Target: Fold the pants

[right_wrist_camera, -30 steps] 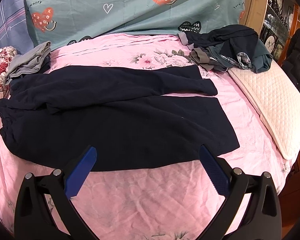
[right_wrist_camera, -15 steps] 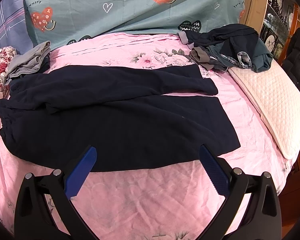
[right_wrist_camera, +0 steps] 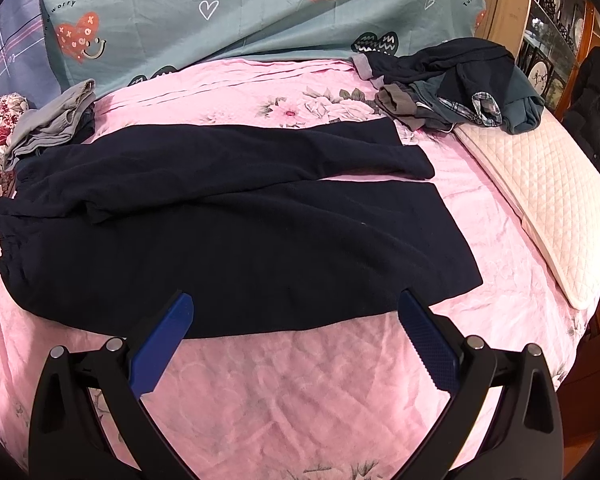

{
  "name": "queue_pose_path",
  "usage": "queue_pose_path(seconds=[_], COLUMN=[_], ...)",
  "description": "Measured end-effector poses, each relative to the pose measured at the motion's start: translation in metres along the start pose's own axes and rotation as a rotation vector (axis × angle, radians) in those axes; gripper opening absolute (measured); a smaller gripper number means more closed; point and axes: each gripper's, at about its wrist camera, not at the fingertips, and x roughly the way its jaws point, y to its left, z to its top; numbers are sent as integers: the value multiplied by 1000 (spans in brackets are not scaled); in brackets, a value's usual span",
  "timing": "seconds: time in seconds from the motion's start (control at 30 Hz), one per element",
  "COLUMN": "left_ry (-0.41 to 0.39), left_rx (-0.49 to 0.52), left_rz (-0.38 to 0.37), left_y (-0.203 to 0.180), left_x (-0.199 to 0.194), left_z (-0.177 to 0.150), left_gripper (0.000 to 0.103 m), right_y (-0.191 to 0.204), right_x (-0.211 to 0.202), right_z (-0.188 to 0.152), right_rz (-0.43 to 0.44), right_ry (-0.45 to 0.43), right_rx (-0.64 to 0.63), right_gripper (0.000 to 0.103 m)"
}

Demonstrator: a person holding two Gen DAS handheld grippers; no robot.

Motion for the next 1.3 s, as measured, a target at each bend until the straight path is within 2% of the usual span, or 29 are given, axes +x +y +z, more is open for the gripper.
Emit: queue_pose_path(seconds=[0.53, 0.63, 0.73, 0.83, 0.93, 1.0, 1.07, 1.1, 1.13, 1.17, 1.2, 1.23, 1.27, 1.3], left_ry=[11, -8, -43, -43, -31, -4, 42, 57, 92, 133, 161, 145, 133, 127], left_rx=[5, 13, 4, -40, -97, -125, -142, -147, -154, -163, -167, -141, -102, -47], left_rz=[-7, -9, 4, 74, 108, 75, 71, 38, 7, 1, -33, -17, -33, -13], left_y=[1, 7, 29, 69, 108, 129, 140, 143, 145, 143, 140, 133, 125, 115], left_x=[13, 18, 33, 61, 88, 113, 137, 152, 167, 178, 186, 187, 184, 177], left_z=[7, 13, 28, 45, 59, 69, 77, 80, 82, 82, 81, 83, 84, 86], left_gripper=[101, 101, 101, 101, 101, 101, 101, 101, 96, 85, 69, 53, 41, 36], right_y=[3, 5, 2, -5, -10, -14, -17, -18, -19, -19, -21, -22, -23, -27], right_x=[9, 11, 16, 21, 23, 24, 25, 25, 24, 23, 22, 21, 20, 18], right_z=[-1, -1, -3, -6, -8, -12, -15, -16, -18, -19, -20, -21, -21, -22], right_rz=[-16, -22, -39, -41, -50, -57, -62, -66, -71, -76, -82, -89, -98, -108], right_ry=[24, 27, 38, 59, 66, 74, 84, 87, 91, 93, 94, 94, 92, 89], right_rx=[4, -1, 8, 29, 48, 64, 77, 80, 83, 85, 87, 86, 86, 89], right_gripper=[102, 102, 102, 102, 102, 102, 102, 102, 102, 102, 102, 102, 102, 102])
